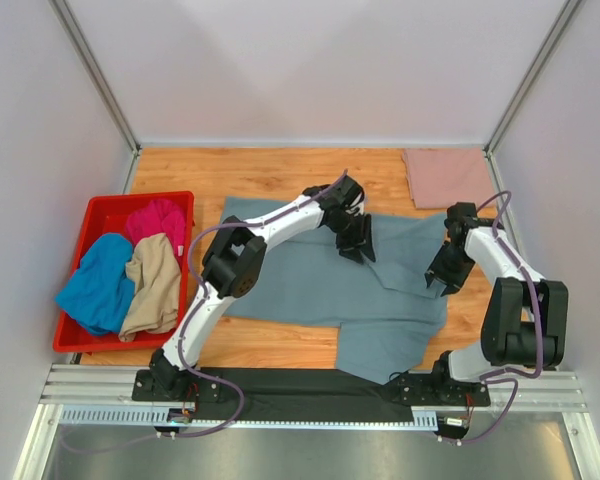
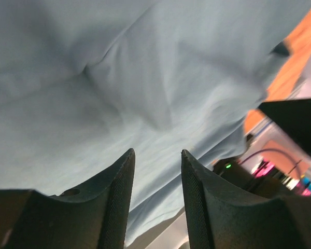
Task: Fold and stack the t-shirts
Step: Fold the tshirt
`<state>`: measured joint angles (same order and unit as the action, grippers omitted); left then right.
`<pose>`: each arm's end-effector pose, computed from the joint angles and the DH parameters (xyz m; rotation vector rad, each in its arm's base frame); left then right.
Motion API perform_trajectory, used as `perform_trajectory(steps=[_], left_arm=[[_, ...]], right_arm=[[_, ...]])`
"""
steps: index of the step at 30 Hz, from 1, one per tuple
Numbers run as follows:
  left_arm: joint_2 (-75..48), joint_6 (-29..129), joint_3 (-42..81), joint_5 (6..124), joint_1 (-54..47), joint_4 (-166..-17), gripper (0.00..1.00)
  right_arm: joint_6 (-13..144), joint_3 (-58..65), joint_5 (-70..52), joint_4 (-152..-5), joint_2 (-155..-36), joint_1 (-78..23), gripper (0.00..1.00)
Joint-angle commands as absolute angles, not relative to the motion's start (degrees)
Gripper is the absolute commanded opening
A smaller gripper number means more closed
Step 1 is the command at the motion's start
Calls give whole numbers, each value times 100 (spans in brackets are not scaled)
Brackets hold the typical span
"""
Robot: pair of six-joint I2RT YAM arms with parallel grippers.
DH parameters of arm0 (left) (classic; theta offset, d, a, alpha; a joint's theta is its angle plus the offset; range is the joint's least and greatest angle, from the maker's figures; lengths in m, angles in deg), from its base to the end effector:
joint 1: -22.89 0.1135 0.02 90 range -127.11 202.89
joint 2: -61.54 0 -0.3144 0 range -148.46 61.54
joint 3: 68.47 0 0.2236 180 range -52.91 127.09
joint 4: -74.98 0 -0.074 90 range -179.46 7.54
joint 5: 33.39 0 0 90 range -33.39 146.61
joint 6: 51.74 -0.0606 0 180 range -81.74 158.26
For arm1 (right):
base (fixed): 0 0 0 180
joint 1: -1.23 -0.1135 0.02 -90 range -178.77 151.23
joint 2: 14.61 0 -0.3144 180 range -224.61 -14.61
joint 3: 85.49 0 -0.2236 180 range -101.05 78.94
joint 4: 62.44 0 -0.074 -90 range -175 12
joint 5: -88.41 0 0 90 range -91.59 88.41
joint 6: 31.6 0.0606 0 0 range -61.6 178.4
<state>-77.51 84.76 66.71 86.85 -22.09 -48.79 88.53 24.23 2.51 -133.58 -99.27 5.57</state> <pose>0.3629 -0.4058 0.1949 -0.1718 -2.9203 1.1082 0.2169 -0.0208 0.2370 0.9073 2.9103 -0.0798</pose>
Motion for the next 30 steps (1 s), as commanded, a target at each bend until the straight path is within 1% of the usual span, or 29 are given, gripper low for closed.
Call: perform_trajectory(steps=[1,5,9,14,18,21,22,23,26,30], left_arm=[[-7049,7931,5822,8851,-2360,-5138,49],[-7047,8105,5512,9123,-2528,-5456,50],[-7284,8264,5651,9141,-2598,-5649,54],[-7267,8343,5705,8957,-2598,-5729,55],[-7354,8422,5810,8659,-2598,-5738,55],[-7513,8501,5985,8588,-2598,-5685,55],[-7539,8528,5994,8588,-2598,-5746,55],[-7548,8554,6003,8579,-2598,-5790,55],[-7566,8677,6038,8535,-2598,-5931,55],[-7654,8748,6170,8430,-2607,-5905,53]], right_arm=[[8828,2542,132,-13013,-9916,597,42],[8950,2656,-36,-12907,-9969,597,41],[8995,2726,8,-12854,-10030,597,41],[8986,2744,105,-12740,-10109,597,36],[8995,2700,26,-12617,-10197,597,27],[8969,2612,-10,-12626,-10241,597,15],[8969,2586,-45,-12652,-10241,597,9],[8969,2595,-62,-12661,-10241,597,6],[8977,2656,-80,-12687,-10093,597,1],[8969,2753,-300,-12731,-9951,597,0]])
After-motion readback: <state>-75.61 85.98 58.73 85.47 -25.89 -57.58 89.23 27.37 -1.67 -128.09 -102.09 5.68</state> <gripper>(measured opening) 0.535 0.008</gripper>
